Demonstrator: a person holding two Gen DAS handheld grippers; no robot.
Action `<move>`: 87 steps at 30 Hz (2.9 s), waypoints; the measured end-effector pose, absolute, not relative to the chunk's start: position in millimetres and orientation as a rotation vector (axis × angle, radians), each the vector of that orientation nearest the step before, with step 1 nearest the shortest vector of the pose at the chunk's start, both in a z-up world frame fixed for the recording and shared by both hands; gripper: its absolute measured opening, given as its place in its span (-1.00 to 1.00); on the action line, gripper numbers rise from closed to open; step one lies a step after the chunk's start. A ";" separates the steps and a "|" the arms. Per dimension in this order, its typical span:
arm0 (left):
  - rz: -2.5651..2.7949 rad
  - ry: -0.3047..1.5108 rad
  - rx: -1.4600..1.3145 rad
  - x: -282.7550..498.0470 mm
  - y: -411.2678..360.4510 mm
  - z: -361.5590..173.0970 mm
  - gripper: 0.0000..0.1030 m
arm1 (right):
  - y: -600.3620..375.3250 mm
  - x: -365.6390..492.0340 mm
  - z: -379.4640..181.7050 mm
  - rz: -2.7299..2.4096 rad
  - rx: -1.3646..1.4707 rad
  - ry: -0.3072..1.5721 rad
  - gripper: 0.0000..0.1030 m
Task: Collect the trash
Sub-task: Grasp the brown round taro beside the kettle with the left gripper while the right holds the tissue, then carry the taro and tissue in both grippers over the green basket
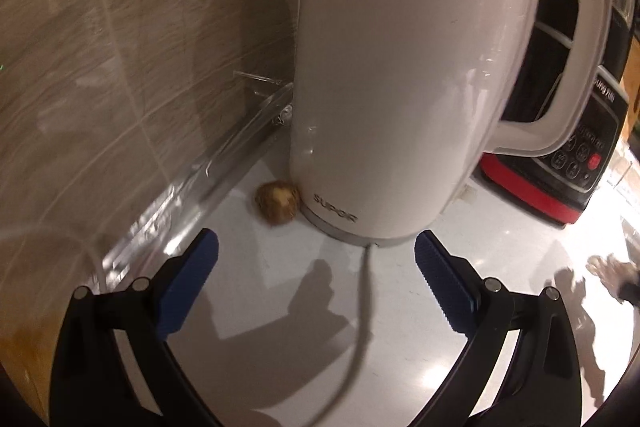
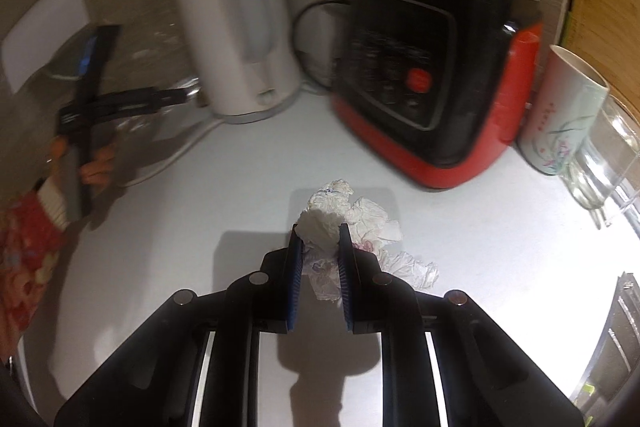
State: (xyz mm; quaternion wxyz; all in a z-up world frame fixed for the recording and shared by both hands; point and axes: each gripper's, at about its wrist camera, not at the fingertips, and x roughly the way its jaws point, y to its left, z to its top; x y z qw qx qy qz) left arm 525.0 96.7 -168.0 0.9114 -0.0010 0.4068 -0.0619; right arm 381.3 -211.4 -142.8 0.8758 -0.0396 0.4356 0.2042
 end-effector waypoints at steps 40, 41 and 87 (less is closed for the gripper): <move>-0.215 0.942 -0.040 595.5 144.4 -205.4 -0.05 | -168.2 306.1 -142.9 0.633 -0.002 1.059 -0.58; -0.218 0.946 -0.054 597.1 146.9 -205.9 -0.05 | -167.7 305.5 -143.4 0.635 -0.002 1.061 -0.58; 0.017 0.889 -0.090 211.8 -96.5 -104.2 -0.29 | -273.1 159.7 -93.5 0.594 0.026 0.955 -0.58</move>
